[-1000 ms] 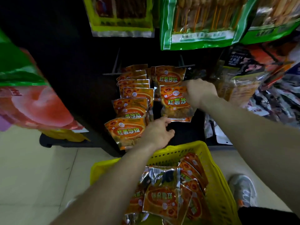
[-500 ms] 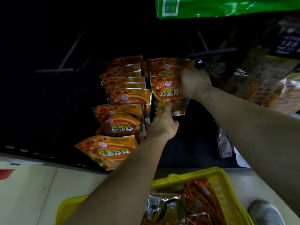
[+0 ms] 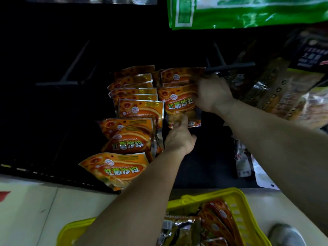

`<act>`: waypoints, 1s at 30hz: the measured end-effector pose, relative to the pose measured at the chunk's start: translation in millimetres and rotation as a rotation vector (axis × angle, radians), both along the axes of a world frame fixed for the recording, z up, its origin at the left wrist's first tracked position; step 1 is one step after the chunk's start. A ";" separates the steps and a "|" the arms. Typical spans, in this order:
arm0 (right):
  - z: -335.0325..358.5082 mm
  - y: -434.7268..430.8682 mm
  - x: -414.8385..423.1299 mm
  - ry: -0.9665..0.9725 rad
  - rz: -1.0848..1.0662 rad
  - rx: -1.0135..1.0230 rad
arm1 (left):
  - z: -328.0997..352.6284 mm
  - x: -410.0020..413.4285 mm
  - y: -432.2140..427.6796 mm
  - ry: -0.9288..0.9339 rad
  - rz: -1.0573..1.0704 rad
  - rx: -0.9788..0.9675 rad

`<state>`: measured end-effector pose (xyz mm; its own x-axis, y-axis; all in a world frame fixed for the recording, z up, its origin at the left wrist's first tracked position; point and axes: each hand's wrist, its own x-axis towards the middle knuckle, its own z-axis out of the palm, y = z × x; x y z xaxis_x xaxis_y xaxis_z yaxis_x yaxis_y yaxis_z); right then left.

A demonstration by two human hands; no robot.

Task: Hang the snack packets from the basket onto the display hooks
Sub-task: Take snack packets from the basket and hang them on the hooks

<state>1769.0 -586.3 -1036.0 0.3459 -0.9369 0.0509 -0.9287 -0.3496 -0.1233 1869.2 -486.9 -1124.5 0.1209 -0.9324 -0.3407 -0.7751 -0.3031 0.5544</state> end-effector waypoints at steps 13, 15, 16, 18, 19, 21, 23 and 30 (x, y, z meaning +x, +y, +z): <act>57.2 101.3 -29.2 0.001 -0.070 -0.019 | 82.4 14.9 71.8 -0.042 -0.056 -0.121; 68.2 127.6 -34.3 -0.010 -0.079 0.007 | 101.1 21.4 92.1 -0.055 -0.075 -0.139; 74.0 140.8 -36.4 -0.011 -0.079 0.018 | 110.1 24.6 103.5 -0.060 -0.083 -0.142; 85.6 167.0 -40.5 -0.013 -0.078 0.053 | 127.2 31.4 127.9 -0.069 -0.102 -0.139; 92.1 180.2 -42.1 -0.009 -0.077 0.075 | 134.9 35.2 140.9 -0.075 -0.108 -0.133; 100.7 206.2 -45.2 -0.004 -0.068 0.099 | 148.5 43.5 169.0 -0.078 -0.108 -0.119; 106.6 232.1 -47.7 -0.007 -0.062 0.114 | 160.2 51.6 198.9 -0.081 -0.108 -0.117; 104.1 308.5 -47.4 -0.010 -0.042 0.207 | 166.4 75.8 293.2 -0.153 -0.095 -0.072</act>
<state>1721.6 -277.8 -931.9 0.3069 -0.9412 -0.1411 -0.9403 -0.2769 -0.1979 1945.0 -193.7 -958.1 0.0761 -0.9634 -0.2572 -0.8752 -0.1881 0.4457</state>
